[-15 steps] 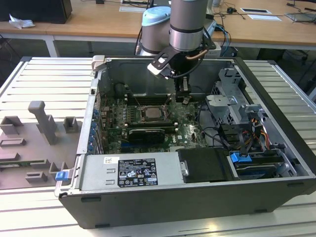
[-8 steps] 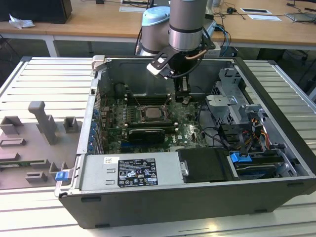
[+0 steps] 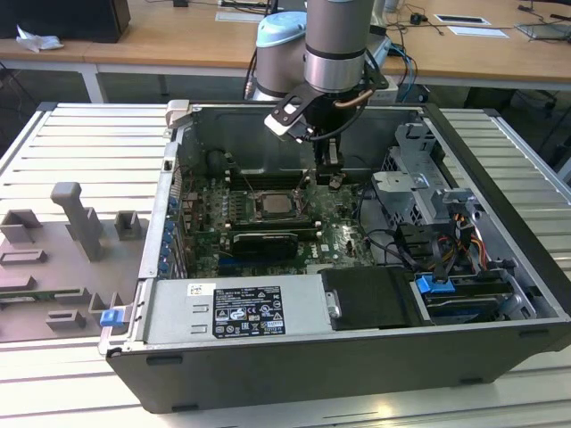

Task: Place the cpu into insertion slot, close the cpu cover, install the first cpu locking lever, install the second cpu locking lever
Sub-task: 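Close the cpu cover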

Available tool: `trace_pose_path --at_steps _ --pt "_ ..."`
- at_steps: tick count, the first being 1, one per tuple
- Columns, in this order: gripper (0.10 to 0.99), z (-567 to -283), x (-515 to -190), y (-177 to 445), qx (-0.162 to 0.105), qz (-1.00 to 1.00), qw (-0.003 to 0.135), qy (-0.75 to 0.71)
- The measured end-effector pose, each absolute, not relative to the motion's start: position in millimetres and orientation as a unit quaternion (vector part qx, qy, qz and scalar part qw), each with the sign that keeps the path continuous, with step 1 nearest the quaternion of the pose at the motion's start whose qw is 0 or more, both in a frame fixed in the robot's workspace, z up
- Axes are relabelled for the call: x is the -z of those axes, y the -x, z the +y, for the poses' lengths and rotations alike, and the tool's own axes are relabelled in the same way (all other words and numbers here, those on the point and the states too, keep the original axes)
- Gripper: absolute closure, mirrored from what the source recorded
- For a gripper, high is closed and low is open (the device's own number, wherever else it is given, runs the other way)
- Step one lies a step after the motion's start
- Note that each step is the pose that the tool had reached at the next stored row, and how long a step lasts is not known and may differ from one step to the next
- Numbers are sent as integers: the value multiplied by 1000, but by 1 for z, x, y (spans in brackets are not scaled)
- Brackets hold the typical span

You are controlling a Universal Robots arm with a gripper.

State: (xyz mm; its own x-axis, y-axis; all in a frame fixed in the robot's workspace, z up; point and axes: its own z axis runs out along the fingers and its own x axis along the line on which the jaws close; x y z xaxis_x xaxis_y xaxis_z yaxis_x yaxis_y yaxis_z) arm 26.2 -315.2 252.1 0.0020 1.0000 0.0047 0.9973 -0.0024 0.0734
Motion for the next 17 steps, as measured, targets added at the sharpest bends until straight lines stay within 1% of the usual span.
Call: trace_pose_path --at_steps 17 --pt "980 -315 -252 -22 -28 706 24 -707"
